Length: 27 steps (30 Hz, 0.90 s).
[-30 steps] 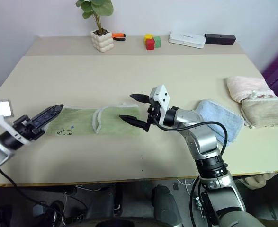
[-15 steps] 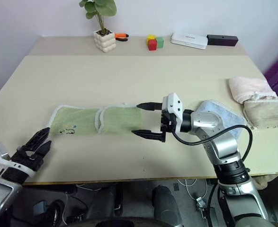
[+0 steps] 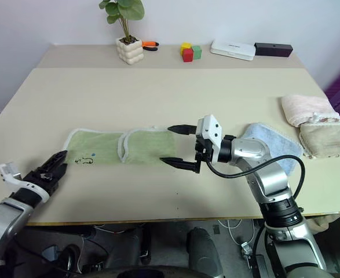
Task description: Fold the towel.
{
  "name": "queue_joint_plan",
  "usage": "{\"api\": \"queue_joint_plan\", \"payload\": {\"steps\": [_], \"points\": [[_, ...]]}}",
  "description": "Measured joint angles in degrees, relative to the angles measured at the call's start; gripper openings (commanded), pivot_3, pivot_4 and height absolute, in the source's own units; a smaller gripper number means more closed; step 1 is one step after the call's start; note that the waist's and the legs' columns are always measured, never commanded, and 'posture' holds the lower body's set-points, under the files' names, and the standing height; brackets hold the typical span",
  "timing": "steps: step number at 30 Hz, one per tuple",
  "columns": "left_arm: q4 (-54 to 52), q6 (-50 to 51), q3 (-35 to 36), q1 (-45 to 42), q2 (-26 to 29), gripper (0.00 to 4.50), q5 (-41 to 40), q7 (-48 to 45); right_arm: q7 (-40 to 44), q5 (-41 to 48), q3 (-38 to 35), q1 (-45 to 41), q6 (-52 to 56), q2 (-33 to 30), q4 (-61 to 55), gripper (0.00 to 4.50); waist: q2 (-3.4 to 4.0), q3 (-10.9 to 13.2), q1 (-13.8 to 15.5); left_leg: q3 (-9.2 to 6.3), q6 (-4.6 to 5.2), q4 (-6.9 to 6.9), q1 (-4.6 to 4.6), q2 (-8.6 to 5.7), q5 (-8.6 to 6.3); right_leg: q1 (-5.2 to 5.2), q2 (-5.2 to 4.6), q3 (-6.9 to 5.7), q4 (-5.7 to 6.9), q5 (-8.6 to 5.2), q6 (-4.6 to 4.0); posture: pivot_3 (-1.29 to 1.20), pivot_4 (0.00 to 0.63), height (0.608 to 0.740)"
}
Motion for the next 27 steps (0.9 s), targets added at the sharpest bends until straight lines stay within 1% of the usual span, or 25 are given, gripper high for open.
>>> {"api": "queue_joint_plan", "payload": {"steps": [1,2,3,11,14,17,19,21,22,24,27], "points": [[-0.1,0.3,-0.1,-0.6,0.3,0.58,-0.3,0.2,-0.2,-0.2,0.0,0.0,0.0,0.0,0.0,4.50,0.00,0.0,0.0,-0.01,0.00,-0.01,0.01,0.00,0.00,0.02,-0.01,0.00,0.00,0.00,0.00,0.00,0.150,0.735],[-0.2,0.6,-0.2,-0.9,0.8,0.16,-0.5,0.2,-0.3,-0.3,0.0,0.1,-0.1,0.0,0.0,4.50,0.04,0.0,0.0,-0.01,0.00,-0.01,0.02,0.00,0.00,0.02,-0.01,0.00,0.00,0.00,0.00,0.00,0.150,0.735],[-0.4,0.7,-0.2,-1.4,0.9,0.04,-0.6,0.2,-0.4,-0.3,0.0,0.1,-0.1,0.0,0.0,4.50,0.10,0.0,0.0,-0.01,0.00,-0.01,0.02,0.00,0.00,0.02,-0.01,0.00,0.00,0.00,0.00,0.00,0.150,0.735],[-0.4,-0.4,-0.5,-3.0,0.3,0.04,-0.2,-0.6,1.1,-1.9,-1.1,1.9,-1.9,-3.7,1.5,4.50,0.06,0.0,-0.1,0.02,0.02,-0.01,-0.01,-0.01,-0.01,0.01,-0.01,0.00,-0.05,0.00,0.00,0.00,0.150,0.735],[-4.0,-0.3,-1.3,-3.4,0.6,0.04,2.2,-5.2,3.5,-1.6,-2.9,4.4,-2.2,-7.5,2.2,4.50,-0.01,0.1,0.2,0.02,0.03,-0.01,-0.08,-0.07,-0.02,0.03,-0.02,-0.05,-0.17,0.00,0.00,0.00,0.150,0.735],[-10.6,-0.3,-2.3,-4.2,3.1,0.04,5.5,-12.8,6.0,-1.2,-5.8,7.4,-2.5,-11.3,3.3,4.50,0.07,0.1,-0.1,0.04,0.09,-0.06,-0.08,-0.08,-0.05,0.17,-0.02,-0.07,-0.53,0.09,-0.14,0.00,0.150,0.735],[-12.5,-0.2,-3.2,-5.2,3.9,0.04,6.4,-16.2,6.7,-0.8,-8.0,8.6,-3.2,-12.5,3.6,4.50,0.17,0.1,-0.3,0.06,0.16,-0.09,-0.03,-0.07,-0.10,0.27,-0.01,-0.06,-0.65,0.12,-0.18,0.00,0.150,0.735],[-14.1,-0.2,-5.3,-6.5,5.1,0.04,9.4,-20.8,7.3,0.2,-10.8,9.7,-3.7,-13.5,4.0,4.50,0.17,0.1,-0.3,0.09,0.20,-0.08,-0.04,-0.15,-0.12,0.30,0.05,-0.07,-0.76,0.12,-0.17,0.00,0.150,0.735],[-15.1,-0.6,-7.2,-7.5,6.3,0.04,12.8,-24.1,7.4,0.7,-12.2,10.1,-3.8,-13.9,4.3,4.50,0.17,0.1,-0.2,0.11,0.21,-0.08,-0.04,-0.16,-0.13,0.32,0.05,-0.07,-0.79,0.12,-0.17,0.00,0.150,0.735],[-15.9,-1.2,-9.8,-8.8,7.4,0.04,17.0,-27.4,7.3,0.8,-12.8,10.3,-4.0,-14.0,4.4,4.50,0.18,0.1,-0.2,0.14,0.23,-0.08,-0.04,-0.19,-0.13,0.34,0.05,-0.07,-0.81,0.12,-0.17,0.00,0.150,0.735],[-15.8,-1.3,-17.0,-13.5,8.3,0.04,24.2,-33.2,6.3,0.8,-12.8,10.5,-4.0,-13.5,4.4,4.50,0.18,0.1,0.0,0.15,0.24,-0.04,-0.05,-0.25,-0.13,0.39,0.05,-0.08,-0.82,0.12,-0.17,0.00,0.150,0.735]]}}
